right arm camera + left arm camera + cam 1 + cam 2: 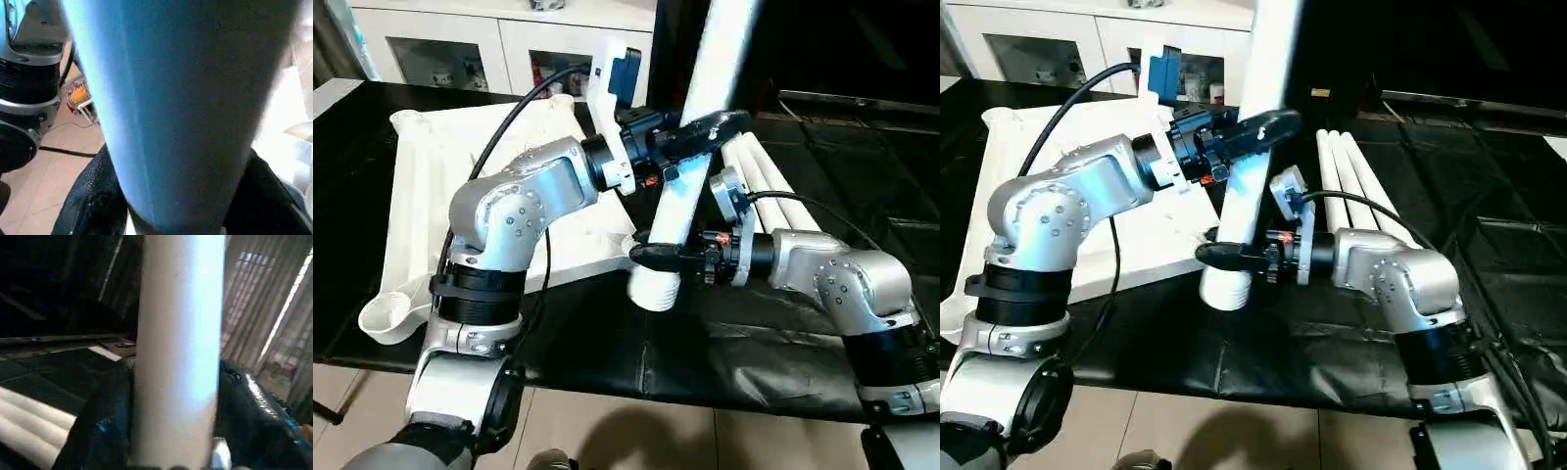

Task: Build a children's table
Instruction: Pick table leg

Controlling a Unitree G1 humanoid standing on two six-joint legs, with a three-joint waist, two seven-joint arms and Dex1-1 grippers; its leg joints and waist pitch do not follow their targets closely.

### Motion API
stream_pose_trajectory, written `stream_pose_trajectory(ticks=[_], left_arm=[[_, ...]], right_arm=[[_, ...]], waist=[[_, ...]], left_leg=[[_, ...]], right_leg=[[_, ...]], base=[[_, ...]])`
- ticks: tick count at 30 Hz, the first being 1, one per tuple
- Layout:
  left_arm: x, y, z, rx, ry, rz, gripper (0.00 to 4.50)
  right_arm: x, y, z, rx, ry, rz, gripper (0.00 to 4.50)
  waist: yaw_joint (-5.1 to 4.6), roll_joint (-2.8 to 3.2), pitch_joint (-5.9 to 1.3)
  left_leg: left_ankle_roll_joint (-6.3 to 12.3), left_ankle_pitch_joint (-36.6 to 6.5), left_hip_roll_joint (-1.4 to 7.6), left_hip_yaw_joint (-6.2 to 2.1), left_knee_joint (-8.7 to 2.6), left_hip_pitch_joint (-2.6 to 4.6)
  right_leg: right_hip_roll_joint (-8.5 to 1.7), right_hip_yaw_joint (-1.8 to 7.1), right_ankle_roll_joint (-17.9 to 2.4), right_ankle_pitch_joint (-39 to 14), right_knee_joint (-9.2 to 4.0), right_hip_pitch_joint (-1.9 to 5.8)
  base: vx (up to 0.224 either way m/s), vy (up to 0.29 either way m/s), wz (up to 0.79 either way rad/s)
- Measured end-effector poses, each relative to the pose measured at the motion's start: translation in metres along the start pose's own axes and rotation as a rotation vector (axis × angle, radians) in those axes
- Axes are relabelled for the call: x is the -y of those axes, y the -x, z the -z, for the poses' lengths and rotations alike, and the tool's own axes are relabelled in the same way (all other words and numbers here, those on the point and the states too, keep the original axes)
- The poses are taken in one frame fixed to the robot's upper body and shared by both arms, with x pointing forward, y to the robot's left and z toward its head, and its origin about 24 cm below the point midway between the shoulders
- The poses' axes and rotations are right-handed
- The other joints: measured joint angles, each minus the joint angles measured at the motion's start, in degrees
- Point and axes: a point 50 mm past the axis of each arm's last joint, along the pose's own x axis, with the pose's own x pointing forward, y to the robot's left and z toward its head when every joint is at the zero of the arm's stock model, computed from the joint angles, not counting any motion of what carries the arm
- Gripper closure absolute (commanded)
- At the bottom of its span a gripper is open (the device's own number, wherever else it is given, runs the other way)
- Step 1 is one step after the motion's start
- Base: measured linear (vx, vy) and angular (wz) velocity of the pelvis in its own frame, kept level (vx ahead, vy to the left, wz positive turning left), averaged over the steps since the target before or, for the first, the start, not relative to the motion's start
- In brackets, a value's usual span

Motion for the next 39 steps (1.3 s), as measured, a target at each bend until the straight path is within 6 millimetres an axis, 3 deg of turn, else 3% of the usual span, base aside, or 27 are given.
stream_pose_trajectory(ticks=[9,13,20,24,29,35,39], left_arm=[[0.005,-0.001,-0.003,0.026,0.007,0.027,1.06],[0.004,0.006,-0.012,0.106,0.057,0.037,1.00],[0.015,0.027,-0.030,0.217,0.099,0.149,1.00],[-0.001,0.041,-0.021,0.178,0.086,0.025,1.00],[-0.033,0.065,0.003,-0.094,-0.129,-0.312,1.00],[-0.048,0.098,0.033,-0.230,-0.168,-0.484,1.00],[-0.058,0.126,0.043,-0.305,-0.293,-0.550,1.00]], right_arm=[[0.000,-0.001,-0.003,0.028,0.020,0.019,2.52],[0.002,-0.003,-0.004,0.070,0.037,0.057,2.52],[0.025,0.004,0.007,0.179,-0.055,0.284,2.60],[0.028,0.008,0.005,0.223,-0.047,0.344,2.60],[0.036,0.010,0.020,0.220,0.003,0.509,2.60],[0.039,0.003,0.020,0.265,0.087,0.651,2.60],[0.031,-0.003,0.027,0.246,0.123,0.658,2.60]], waist=[[0.01,0.05,-0.03],[-0.10,0.05,-0.03],[-0.08,0.10,-0.05],[-0.12,-0.01,-0.04],[-0.15,-0.27,-0.15],[-0.64,-0.20,-0.16],[-1.45,-0.37,-0.22]], left_leg=[[0.00,0.00,0.00,0.00,0.04,0.02],[-0.01,0.00,0.00,-0.01,0.04,0.02],[-0.02,0.01,0.00,-0.01,0.05,0.03],[-0.05,0.03,0.00,0.00,0.04,0.09],[-0.19,0.11,-0.01,0.00,-0.14,0.13],[-0.24,0.13,-0.01,0.02,-0.24,0.07],[-0.24,0.13,-0.02,0.02,-0.31,0.17]], right_leg=[[0.00,0.00,0.00,0.03,0.00,0.02],[0.00,0.00,-0.01,0.04,0.01,0.02],[-0.01,-0.01,-0.02,0.05,0.02,0.01],[0.00,0.00,0.03,0.06,0.02,0.05],[0.01,0.03,0.46,-0.17,-0.02,0.02],[0.01,0.03,0.16,0.01,-0.01,-0.07],[0.01,0.04,0.21,-0.03,-0.04,-0.01]], base=[[0.000,0.000,0.00],[0.000,0.000,0.00],[0.000,0.000,0.00],[0.000,0.000,0.00],[0.000,0.000,0.00],[0.000,0.000,0.00],[0.000,0.000,0.00]])
